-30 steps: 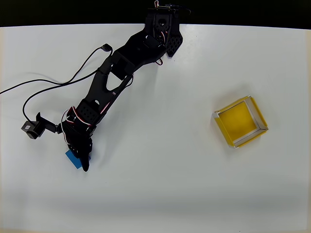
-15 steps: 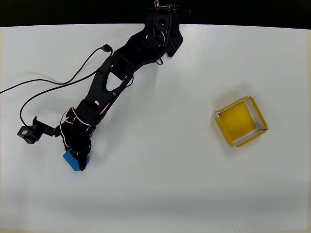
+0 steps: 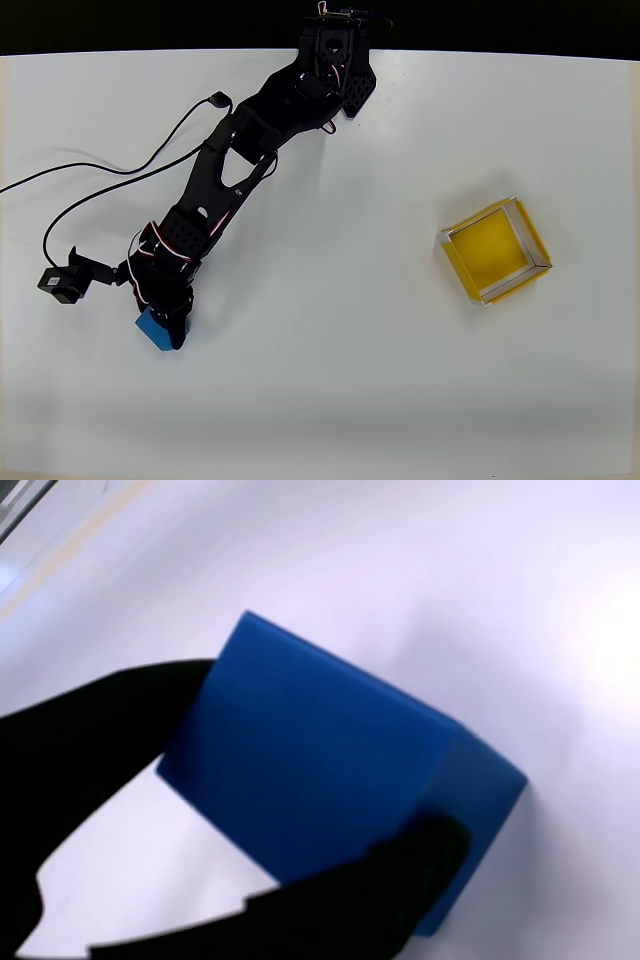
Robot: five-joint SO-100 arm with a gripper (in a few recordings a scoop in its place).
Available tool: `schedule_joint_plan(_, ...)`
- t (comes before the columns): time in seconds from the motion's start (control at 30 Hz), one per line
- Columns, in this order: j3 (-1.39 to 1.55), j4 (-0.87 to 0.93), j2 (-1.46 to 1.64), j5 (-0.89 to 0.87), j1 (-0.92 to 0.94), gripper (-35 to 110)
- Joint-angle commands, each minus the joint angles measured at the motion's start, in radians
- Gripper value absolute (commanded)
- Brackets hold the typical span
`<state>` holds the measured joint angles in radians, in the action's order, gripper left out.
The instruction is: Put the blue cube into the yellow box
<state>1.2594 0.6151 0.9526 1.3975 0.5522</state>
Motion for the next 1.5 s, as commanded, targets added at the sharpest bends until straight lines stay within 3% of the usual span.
schedule_joint_plan(0.0, 0.041, -0.008, 0.213, 0.025, -0.021, 24)
schedule_joint_plan(0.37, 0.347, -0.029, 0.58, 0.015, -0.175, 24)
schedule_joint_plan(0.97, 0.693, 0.086, 1.25, 0.043, -0.611, 22)
schedule_joint_plan(1.47, 0.92, 0.041, 1.543, 0.152, -0.985, 22)
